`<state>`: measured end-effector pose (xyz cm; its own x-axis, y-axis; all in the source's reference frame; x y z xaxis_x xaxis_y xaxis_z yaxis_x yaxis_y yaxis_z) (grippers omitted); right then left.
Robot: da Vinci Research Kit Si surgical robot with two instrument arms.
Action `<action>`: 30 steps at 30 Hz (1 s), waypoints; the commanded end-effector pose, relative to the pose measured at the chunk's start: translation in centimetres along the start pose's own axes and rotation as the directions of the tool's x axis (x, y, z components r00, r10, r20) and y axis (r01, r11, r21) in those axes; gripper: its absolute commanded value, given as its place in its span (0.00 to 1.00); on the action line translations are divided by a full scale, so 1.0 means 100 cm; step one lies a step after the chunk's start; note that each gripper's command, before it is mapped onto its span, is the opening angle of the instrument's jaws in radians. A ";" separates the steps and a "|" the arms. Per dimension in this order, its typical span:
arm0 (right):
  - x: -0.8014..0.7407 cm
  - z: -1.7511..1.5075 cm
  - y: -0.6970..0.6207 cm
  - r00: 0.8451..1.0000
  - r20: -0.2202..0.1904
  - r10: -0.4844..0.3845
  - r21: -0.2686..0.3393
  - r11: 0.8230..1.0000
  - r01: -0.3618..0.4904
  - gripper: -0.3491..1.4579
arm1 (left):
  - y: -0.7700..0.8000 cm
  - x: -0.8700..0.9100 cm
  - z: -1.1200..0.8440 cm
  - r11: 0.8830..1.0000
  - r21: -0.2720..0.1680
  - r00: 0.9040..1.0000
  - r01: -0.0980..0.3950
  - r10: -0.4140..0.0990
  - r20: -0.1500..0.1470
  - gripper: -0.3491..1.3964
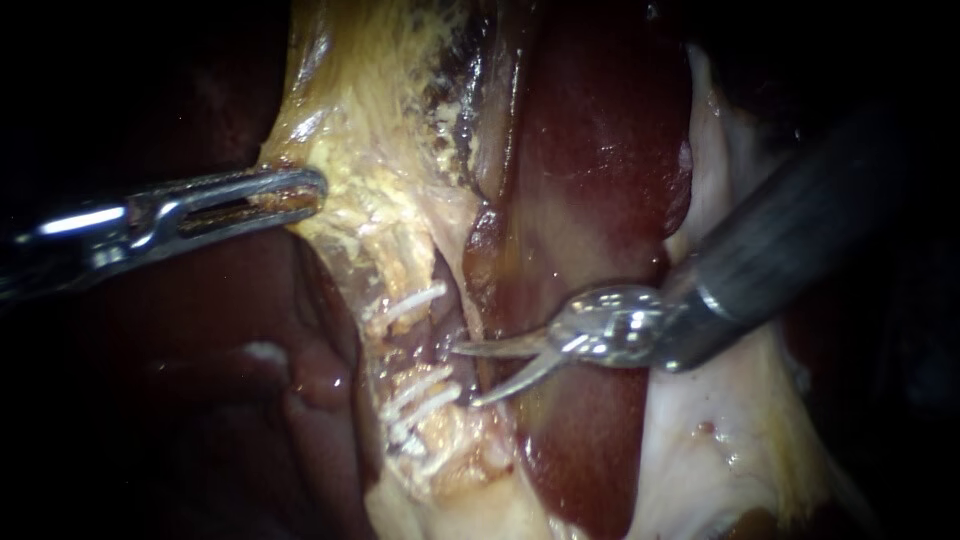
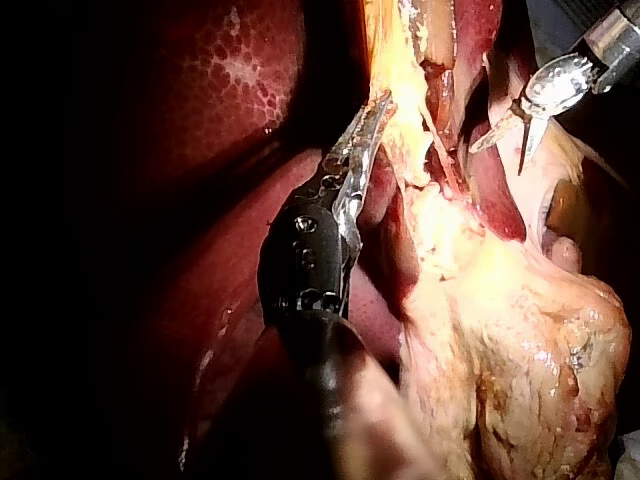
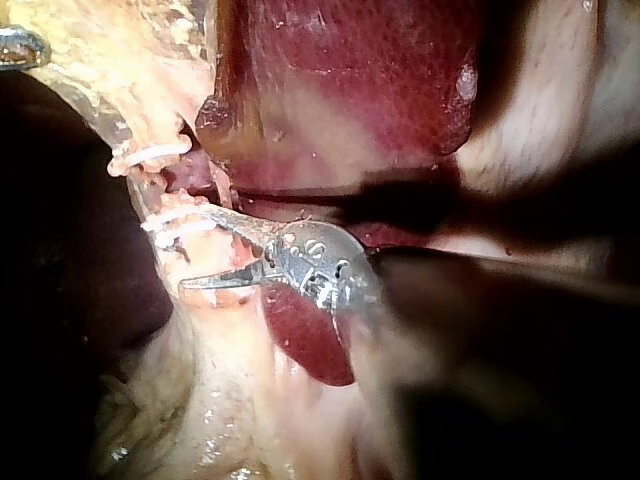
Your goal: Go back from the cut left tube
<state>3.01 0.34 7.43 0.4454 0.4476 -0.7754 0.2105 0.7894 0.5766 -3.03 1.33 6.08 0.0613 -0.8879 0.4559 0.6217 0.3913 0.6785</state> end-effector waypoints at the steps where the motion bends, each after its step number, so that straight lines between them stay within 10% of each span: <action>1: 0.0003 -0.0008 0.0000 1.000 0.001 -0.029 -0.020 0.999 0.029 0.95 | 0.0001 0.0001 0.0001 1.000 0.001 1.000 0.000 0.000 0.000 0.00; 15: 0.0043 -0.0068 -0.0010 0.984 0.029 -0.177 -0.139 0.974 0.179 0.99 | 0.0005 0.0004 0.0007 1.000 -0.001 1.000 -0.001 0.001 0.002 0.00; 30: 0.0041 -0.0073 -0.0014 0.983 0.031 -0.181 -0.142 0.973 0.184 0.99 | 0.0009 0.0012 0.0079 1.000 0.010 1.000 -0.005 0.005 -0.001 0.00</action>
<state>2.53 0.72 6.84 0.4264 0.2836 -0.8589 0.1642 0.9095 0.3819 -3.59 1.45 6.65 0.0650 -0.8853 0.4604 0.6130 0.3995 0.6816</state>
